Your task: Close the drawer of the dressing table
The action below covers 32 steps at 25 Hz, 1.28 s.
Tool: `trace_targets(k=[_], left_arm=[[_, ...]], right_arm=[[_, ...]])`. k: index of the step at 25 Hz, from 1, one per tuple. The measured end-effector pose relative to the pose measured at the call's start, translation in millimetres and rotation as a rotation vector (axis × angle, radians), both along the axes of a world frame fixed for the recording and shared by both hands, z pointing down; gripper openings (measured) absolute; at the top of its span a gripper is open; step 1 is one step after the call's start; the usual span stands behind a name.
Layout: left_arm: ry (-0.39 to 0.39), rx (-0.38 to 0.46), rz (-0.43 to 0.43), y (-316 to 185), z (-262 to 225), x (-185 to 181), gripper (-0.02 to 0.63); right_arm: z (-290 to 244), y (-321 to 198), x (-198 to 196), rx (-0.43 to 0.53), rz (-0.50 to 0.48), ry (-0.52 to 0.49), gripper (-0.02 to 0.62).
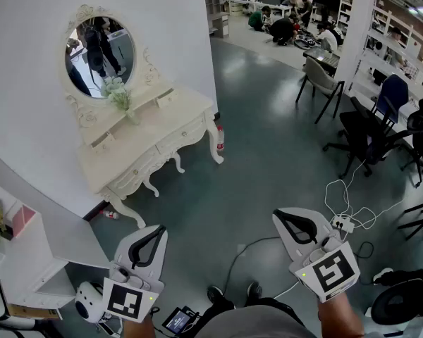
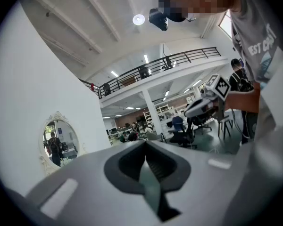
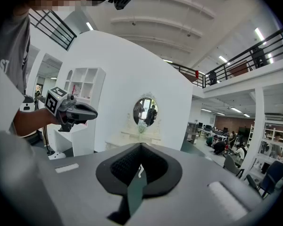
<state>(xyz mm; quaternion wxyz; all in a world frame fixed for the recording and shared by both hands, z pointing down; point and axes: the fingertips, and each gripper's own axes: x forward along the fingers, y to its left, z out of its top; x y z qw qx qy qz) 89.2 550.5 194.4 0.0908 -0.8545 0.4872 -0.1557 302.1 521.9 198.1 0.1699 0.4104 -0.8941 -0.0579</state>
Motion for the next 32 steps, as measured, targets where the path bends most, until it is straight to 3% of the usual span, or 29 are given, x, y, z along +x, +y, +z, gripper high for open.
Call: trace_targets(k=[13, 20, 32], left_arm=[[0.001, 0.003, 0.015, -5, 9, -29, 0.003], [0.017, 0.021, 0.012, -21, 16, -58, 0.003], [0.017, 0.033, 0.015, -76, 25, -81, 0.003]], right_arm=[[10, -4, -26, -0.001, 0.042, 0.036, -0.002], [15, -13, -59, 0.006, 0.054, 0.049, 0.0], [22, -71, -92, 0.034, 0.062, 0.043, 0.0]])
